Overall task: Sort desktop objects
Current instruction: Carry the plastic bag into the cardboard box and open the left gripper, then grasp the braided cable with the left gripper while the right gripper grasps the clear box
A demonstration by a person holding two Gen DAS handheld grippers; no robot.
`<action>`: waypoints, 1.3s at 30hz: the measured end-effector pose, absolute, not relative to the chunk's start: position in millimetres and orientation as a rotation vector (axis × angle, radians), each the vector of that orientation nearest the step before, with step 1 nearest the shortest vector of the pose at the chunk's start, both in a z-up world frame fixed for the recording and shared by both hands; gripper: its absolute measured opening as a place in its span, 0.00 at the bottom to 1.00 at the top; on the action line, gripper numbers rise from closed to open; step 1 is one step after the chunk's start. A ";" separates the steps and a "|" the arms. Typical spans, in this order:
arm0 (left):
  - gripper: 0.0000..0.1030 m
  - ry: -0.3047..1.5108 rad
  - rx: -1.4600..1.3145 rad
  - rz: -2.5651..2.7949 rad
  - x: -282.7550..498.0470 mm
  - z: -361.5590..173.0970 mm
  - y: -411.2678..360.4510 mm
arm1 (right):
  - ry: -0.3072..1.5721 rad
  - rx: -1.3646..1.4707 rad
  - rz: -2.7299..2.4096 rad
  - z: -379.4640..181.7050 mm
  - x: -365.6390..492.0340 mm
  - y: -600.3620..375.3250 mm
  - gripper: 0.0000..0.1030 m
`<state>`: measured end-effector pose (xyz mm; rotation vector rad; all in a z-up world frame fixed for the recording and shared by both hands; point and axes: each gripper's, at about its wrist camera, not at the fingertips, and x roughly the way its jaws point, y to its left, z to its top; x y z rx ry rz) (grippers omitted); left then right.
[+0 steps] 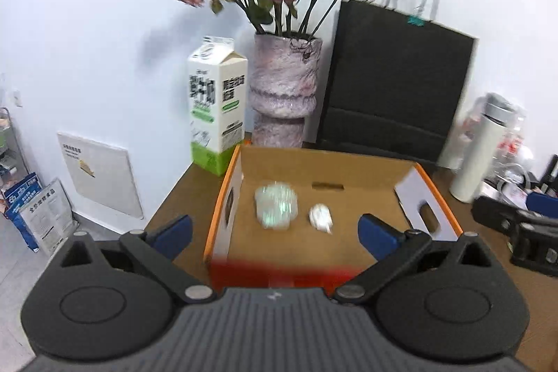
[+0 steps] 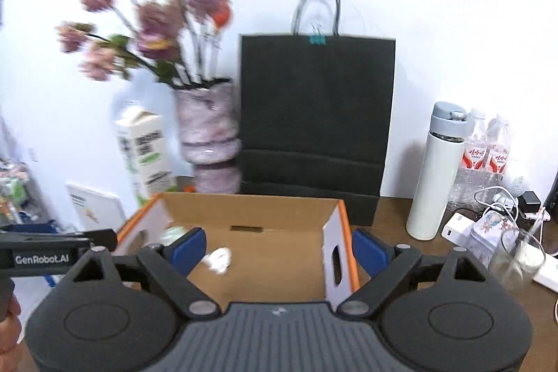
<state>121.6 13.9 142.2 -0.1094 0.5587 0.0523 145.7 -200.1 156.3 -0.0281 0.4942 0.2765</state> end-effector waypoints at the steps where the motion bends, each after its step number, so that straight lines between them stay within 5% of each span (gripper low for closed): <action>1: 1.00 0.544 -0.102 0.044 100.1 136.8 13.1 | 0.464 -0.035 0.278 152.0 122.7 -200.8 0.93; 10: 1.00 0.479 -0.097 0.046 -61.9 45.2 10.0 | 0.407 -0.046 0.422 77.8 -35.2 -230.8 0.96; 18: 1.00 0.467 -0.057 -0.001 -123.7 32.9 5.3 | 0.334 -0.295 0.236 24.7 -131.2 -228.9 0.96; 30: 1.00 0.494 0.056 0.048 -112.1 14.2 -7.7 | 0.355 -0.244 0.271 20.4 -132.0 -234.7 0.95; 39: 0.94 0.594 0.010 0.012 -7.7 38.3 32.8 | 0.339 -0.299 0.352 50.3 -49.9 -204.9 0.93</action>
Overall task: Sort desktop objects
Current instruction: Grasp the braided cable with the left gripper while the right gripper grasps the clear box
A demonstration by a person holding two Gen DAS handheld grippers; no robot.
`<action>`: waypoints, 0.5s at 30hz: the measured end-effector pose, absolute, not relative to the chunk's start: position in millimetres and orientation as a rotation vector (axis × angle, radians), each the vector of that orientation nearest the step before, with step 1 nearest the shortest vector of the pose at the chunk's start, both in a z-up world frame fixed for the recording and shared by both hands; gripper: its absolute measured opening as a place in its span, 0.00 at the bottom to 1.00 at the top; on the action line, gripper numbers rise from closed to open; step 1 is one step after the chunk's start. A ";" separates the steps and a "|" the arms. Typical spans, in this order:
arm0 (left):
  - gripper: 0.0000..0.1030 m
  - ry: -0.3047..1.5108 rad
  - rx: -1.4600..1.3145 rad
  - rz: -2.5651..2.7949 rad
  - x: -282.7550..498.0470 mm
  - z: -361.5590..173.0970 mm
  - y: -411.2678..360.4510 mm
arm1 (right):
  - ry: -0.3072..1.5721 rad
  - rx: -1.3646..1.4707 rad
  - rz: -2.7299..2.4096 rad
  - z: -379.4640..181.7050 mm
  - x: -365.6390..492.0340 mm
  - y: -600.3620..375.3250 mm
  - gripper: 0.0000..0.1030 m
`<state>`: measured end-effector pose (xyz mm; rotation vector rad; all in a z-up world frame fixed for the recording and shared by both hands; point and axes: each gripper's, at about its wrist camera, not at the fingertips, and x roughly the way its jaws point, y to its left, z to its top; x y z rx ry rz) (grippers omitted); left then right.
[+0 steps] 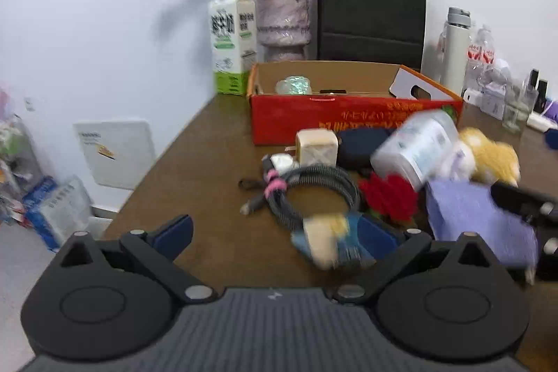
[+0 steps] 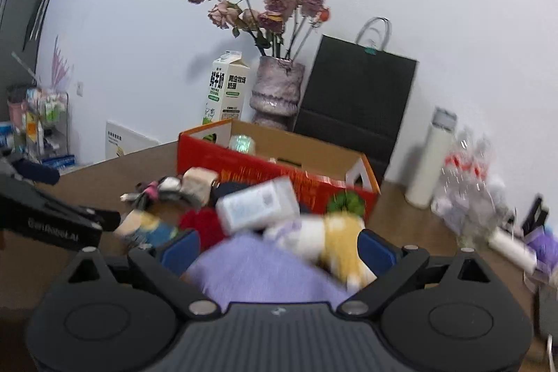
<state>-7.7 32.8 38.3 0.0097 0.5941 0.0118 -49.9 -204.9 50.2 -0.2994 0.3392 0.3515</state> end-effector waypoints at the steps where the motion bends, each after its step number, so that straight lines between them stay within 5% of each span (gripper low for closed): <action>1: 0.90 0.617 -0.009 0.004 6.0 37.6 37.7 | 0.347 -0.310 0.364 51.3 -36.4 -198.3 0.93; 6: 0.69 0.691 0.015 -0.062 61.5 26.4 45.5 | 0.440 -0.254 0.441 42.4 19.1 -178.9 0.86; 13: 0.59 0.754 0.053 -0.097 89.9 7.9 43.0 | 0.461 -0.343 0.415 22.2 60.1 -150.1 0.86; 15: 0.24 0.746 0.033 -0.096 87.2 9.9 45.4 | 0.456 -0.339 0.409 18.5 64.2 -148.0 0.84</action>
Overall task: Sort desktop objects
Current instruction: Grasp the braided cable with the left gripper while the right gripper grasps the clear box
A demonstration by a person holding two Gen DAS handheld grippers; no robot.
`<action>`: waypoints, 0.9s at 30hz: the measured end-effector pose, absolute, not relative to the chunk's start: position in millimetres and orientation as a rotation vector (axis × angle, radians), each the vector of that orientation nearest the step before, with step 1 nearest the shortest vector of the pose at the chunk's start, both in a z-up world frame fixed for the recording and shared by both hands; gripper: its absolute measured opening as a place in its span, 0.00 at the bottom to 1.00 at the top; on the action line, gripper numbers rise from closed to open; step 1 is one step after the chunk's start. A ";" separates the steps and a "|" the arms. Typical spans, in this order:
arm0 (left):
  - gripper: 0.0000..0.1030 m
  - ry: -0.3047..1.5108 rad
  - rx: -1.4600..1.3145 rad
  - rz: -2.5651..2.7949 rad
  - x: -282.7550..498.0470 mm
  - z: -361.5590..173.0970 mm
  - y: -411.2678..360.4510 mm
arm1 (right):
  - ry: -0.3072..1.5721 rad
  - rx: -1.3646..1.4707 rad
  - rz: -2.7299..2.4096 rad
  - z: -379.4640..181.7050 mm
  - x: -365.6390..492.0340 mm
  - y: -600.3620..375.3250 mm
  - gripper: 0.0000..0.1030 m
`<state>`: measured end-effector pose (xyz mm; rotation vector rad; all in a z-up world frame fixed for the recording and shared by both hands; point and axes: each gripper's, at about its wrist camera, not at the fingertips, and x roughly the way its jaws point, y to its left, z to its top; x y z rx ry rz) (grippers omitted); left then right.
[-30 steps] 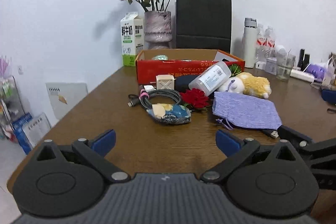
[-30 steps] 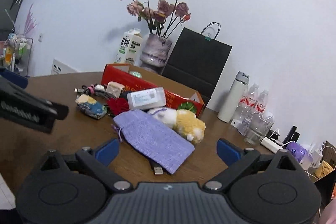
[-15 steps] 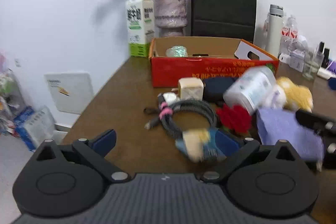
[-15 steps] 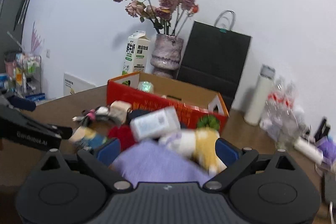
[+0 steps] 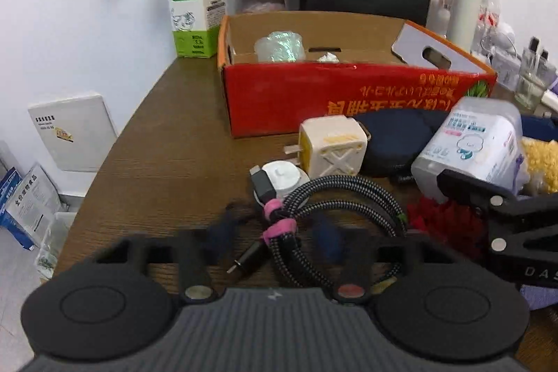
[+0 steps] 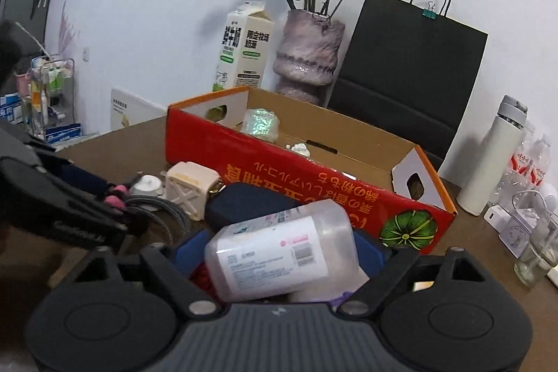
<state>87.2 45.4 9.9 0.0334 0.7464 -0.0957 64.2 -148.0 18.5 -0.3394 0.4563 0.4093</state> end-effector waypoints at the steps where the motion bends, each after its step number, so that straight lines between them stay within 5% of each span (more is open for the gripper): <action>1: 0.21 0.742 0.022 -0.095 84.2 12.2 46.8 | 0.454 -0.327 0.413 18.5 64.7 -149.3 0.83; 6: 0.18 0.640 0.043 -0.020 56.6 33.1 44.2 | 0.462 -0.194 0.453 35.6 57.7 -170.5 0.83; 9: 0.01 0.572 -0.016 -0.028 32.8 57.5 48.1 | 0.416 -0.166 0.452 53.2 36.4 -185.0 0.83; 16: 0.02 0.469 0.000 -0.037 -2.3 80.2 49.9 | 0.386 0.116 0.488 93.6 2.1 -250.1 0.83; 19: 0.20 0.574 0.029 -0.024 -5.1 58.6 52.3 | 0.398 0.166 0.467 96.6 -12.8 -271.3 0.83; 21: 0.60 0.630 0.035 -0.005 -10.2 42.9 53.2 | 0.392 0.157 0.442 93.1 -28.1 -279.4 0.83; 22: 0.64 0.639 0.044 -0.004 -13.8 35.4 53.0 | 0.391 0.150 0.434 91.1 -34.2 -281.1 0.83; 25: 0.64 0.661 0.082 0.039 -13.2 14.9 54.8 | 0.409 0.130 0.438 80.6 -48.0 -280.9 0.83; 27: 0.44 0.666 0.026 0.085 -8.7 6.0 65.4 | 0.438 0.125 0.454 72.2 -52.1 -277.7 0.81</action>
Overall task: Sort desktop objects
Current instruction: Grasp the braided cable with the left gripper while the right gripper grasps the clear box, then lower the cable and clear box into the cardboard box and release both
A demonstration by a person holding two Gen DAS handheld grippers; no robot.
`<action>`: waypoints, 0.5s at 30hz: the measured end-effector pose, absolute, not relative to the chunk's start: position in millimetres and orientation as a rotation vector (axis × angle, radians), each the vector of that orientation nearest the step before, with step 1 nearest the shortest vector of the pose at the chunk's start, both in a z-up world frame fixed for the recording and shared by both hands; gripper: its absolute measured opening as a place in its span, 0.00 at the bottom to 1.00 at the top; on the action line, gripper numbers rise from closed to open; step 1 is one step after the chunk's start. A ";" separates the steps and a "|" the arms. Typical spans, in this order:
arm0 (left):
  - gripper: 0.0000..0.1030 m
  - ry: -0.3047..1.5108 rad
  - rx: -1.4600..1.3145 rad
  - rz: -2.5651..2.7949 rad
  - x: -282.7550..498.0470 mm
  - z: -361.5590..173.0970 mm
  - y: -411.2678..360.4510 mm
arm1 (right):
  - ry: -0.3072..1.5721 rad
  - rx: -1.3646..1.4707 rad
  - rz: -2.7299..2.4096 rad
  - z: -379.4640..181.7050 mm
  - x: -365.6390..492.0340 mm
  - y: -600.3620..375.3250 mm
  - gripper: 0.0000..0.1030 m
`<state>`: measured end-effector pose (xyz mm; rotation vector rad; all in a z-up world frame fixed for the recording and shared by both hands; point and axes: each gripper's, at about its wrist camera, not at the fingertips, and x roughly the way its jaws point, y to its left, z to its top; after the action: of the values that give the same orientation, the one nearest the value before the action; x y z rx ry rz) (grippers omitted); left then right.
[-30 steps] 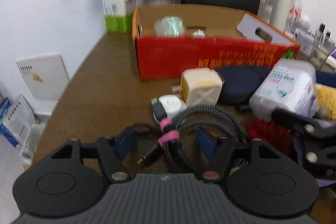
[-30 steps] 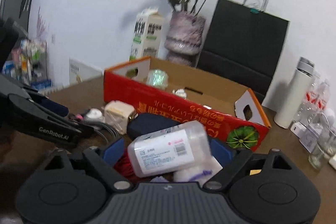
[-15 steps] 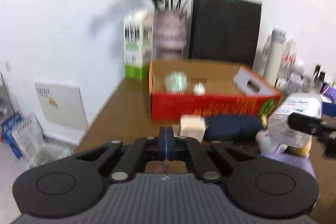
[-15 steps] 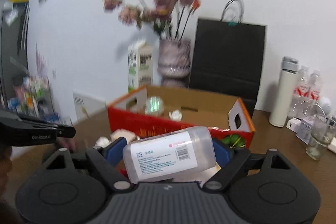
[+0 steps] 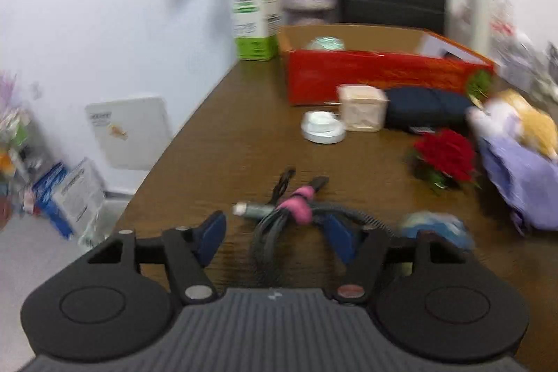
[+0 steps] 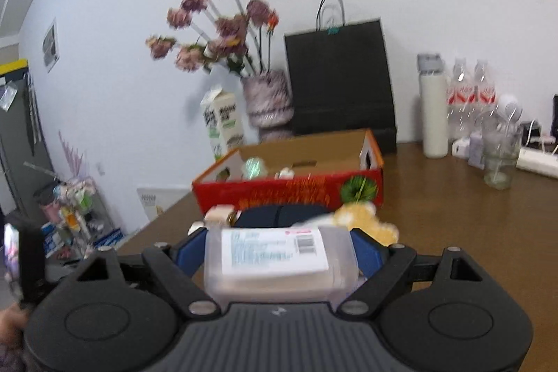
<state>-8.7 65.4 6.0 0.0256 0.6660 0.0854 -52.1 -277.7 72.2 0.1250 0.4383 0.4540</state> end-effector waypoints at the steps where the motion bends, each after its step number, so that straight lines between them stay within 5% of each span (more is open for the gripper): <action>1: 0.36 0.662 -0.029 0.090 -9.3 6.1 72.5 | 0.448 0.122 0.463 68.4 -53.5 -274.2 0.80; 2: 0.16 0.667 -0.049 0.098 -10.2 8.1 75.6 | 0.457 0.119 0.469 66.1 -55.3 -271.5 0.80; 3: 0.14 0.669 -0.044 0.113 -12.9 9.2 75.9 | 0.459 0.113 0.474 64.5 -58.1 -268.7 0.80; 15: 0.14 0.439 -0.091 0.089 -73.6 67.9 62.8 | 0.341 0.101 0.535 84.7 -91.5 -260.2 0.79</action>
<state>-73.6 62.8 67.9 -0.0910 0.4394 0.0889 -91.5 -260.2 84.7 0.1012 0.3409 0.5351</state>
